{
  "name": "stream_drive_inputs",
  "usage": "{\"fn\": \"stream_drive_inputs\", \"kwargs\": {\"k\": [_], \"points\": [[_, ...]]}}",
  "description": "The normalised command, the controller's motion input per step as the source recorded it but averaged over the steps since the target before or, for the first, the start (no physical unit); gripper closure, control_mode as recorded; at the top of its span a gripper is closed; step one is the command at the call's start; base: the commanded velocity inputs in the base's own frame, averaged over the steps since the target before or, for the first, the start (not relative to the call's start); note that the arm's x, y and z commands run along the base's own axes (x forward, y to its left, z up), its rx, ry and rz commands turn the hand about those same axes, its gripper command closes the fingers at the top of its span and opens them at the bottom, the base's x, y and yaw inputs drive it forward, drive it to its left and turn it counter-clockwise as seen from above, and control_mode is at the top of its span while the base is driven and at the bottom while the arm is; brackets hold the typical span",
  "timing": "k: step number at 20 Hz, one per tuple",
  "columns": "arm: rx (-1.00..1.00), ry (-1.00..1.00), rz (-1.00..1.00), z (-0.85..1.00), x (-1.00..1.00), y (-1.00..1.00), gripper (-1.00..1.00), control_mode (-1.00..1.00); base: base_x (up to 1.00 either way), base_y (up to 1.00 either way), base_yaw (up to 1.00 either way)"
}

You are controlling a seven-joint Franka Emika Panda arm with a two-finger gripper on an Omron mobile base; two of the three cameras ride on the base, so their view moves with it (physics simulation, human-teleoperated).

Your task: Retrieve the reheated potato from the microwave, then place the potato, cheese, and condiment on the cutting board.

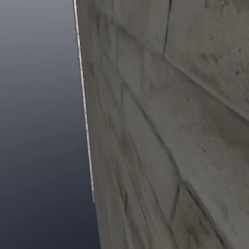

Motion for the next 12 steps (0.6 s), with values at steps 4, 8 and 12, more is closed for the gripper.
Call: {"fn": "stream_drive_inputs", "kwargs": {"k": [4, 8, 12], "points": [[0.00, 0.00, 0.00, 0.00, 0.00, 0.00, 1.00, 1.00, -0.22, -0.26, -0.34], [0.00, 0.00, 0.00, 0.00, 0.00, 0.00, 1.00, 1.00, 0.00, -0.46, -0.56], [0.00, 0.00, 0.00, 0.00, 0.00, 0.00, 1.00, 1.00, 0.04, -0.60, -0.38]]}}
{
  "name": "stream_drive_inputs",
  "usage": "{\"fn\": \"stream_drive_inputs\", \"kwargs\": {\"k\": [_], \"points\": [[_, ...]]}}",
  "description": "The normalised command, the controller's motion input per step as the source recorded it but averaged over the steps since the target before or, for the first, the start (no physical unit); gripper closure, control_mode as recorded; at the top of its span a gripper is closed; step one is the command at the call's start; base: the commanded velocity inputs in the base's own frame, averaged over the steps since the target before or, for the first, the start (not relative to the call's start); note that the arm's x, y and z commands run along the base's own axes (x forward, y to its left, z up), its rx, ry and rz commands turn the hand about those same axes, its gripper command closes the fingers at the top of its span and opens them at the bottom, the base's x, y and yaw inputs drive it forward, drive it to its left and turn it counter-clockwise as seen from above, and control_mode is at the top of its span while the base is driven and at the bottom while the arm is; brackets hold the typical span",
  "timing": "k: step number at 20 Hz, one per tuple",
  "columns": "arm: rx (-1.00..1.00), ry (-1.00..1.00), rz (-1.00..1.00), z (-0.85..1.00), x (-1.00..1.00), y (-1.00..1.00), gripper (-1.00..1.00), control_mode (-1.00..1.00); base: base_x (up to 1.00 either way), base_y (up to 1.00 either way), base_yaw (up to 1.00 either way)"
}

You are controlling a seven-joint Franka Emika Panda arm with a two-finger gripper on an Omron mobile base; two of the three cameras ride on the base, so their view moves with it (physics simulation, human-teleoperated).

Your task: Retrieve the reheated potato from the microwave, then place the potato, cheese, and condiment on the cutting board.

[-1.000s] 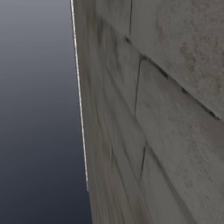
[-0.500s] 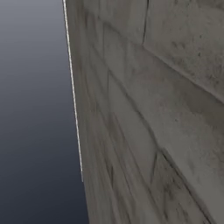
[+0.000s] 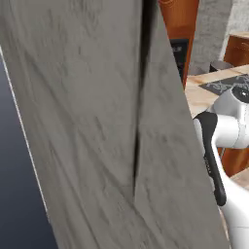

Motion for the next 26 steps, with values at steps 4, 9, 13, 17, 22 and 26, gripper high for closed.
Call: {"fn": "stream_drive_inputs", "kwargs": {"k": [4, 9, 13, 17, 22, 26], "points": [[0.00, 0.00, 0.00, 0.00, 0.00, 0.00, 1.00, 1.00, 0.05, -0.55, -0.44], [0.00, 0.00, 0.00, 0.00, 0.00, 0.00, 1.00, 1.00, 0.14, -0.54, -0.38], [0.00, 0.00, 0.00, 0.00, 0.00, 0.00, 1.00, 1.00, 0.17, -0.44, -0.46], [0.00, 0.00, 0.00, 0.00, 0.00, 0.00, 1.00, 1.00, 0.16, -0.35, -0.54], [0.00, 0.00, 0.00, 0.00, 0.00, 0.00, 1.00, 1.00, 0.23, -0.30, -0.52], [0.00, 0.00, 0.00, 0.00, 0.00, 0.00, 1.00, 1.00, 0.47, -0.19, -0.37]]}}
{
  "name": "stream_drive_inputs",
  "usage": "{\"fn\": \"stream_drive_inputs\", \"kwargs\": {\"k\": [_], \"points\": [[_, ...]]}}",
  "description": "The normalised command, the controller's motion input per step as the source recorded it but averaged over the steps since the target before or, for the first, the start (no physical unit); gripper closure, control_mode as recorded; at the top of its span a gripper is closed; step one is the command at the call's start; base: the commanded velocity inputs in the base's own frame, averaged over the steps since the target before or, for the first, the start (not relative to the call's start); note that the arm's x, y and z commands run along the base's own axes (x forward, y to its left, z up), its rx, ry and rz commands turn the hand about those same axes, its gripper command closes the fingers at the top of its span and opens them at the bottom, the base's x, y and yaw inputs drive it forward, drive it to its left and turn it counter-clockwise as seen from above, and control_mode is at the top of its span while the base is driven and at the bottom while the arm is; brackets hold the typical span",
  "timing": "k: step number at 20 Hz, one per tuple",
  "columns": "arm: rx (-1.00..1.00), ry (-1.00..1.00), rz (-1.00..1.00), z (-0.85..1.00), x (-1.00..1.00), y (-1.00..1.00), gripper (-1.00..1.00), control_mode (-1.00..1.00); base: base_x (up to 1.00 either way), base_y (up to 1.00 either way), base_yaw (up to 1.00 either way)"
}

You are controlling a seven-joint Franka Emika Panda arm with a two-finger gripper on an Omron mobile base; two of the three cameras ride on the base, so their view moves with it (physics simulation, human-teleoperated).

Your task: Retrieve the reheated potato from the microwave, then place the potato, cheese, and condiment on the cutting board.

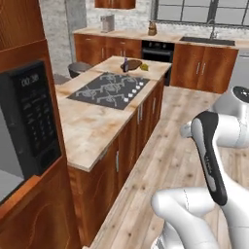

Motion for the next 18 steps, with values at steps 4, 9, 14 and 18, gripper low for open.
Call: {"fn": "stream_drive_inputs", "kwargs": {"k": [4, 9, 14, 18], "points": [[0.00, 0.00, 0.00, 0.00, 0.00, 0.00, 1.00, 1.00, 0.76, -0.06, -0.14], [0.00, 0.00, 0.00, 0.00, 0.00, 0.00, 1.00, 1.00, 0.78, 0.00, -0.11], [0.00, 0.00, 0.00, 0.00, 0.00, 0.00, 1.00, 1.00, 0.82, 0.00, -0.07], [0.00, 0.00, 0.00, 0.00, 0.00, 0.00, 1.00, 1.00, 0.82, -0.12, 0.00]]}}
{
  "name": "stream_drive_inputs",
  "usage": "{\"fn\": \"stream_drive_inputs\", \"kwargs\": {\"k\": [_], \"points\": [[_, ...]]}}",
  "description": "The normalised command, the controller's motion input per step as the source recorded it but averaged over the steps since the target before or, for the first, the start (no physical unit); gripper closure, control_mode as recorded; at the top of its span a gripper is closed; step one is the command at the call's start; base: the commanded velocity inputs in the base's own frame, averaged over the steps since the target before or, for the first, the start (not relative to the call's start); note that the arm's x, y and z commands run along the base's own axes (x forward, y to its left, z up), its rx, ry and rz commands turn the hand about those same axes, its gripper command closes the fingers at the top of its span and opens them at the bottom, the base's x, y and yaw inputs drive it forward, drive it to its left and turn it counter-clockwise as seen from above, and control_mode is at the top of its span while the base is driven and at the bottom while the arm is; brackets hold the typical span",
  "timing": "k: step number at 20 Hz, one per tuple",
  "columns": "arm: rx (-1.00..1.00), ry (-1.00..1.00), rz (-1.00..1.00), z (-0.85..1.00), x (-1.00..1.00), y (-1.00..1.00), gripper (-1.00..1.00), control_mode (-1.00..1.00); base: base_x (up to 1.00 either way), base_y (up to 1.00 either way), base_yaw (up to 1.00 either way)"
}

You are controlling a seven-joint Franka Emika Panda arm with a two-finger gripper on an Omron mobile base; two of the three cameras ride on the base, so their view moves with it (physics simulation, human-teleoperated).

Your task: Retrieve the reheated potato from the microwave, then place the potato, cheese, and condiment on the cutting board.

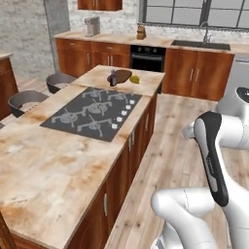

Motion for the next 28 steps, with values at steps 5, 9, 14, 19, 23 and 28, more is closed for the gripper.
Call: {"fn": "stream_drive_inputs", "kwargs": {"k": [5, 9, 14, 19, 23, 28], "points": [[0.00, 0.00, 0.00, 0.00, 0.00, 0.00, 1.00, 1.00, 0.77, -0.24, 0.00], [0.00, 0.00, 0.00, 0.00, 0.00, 0.00, 1.00, 1.00, 0.78, -0.26, 0.00], [0.00, 0.00, 0.00, 0.00, 0.00, 0.00, 1.00, 1.00, 0.80, -0.28, 0.00], [0.00, 0.00, 0.00, 0.00, 0.00, 0.00, 1.00, 1.00, 0.80, -0.31, 0.00], [0.00, 0.00, 0.00, 0.00, 0.00, 0.00, 1.00, 1.00, 0.78, -0.34, 0.00], [0.00, 0.00, 0.00, 0.00, 0.00, 0.00, 1.00, 1.00, 0.77, -0.34, 0.01]]}}
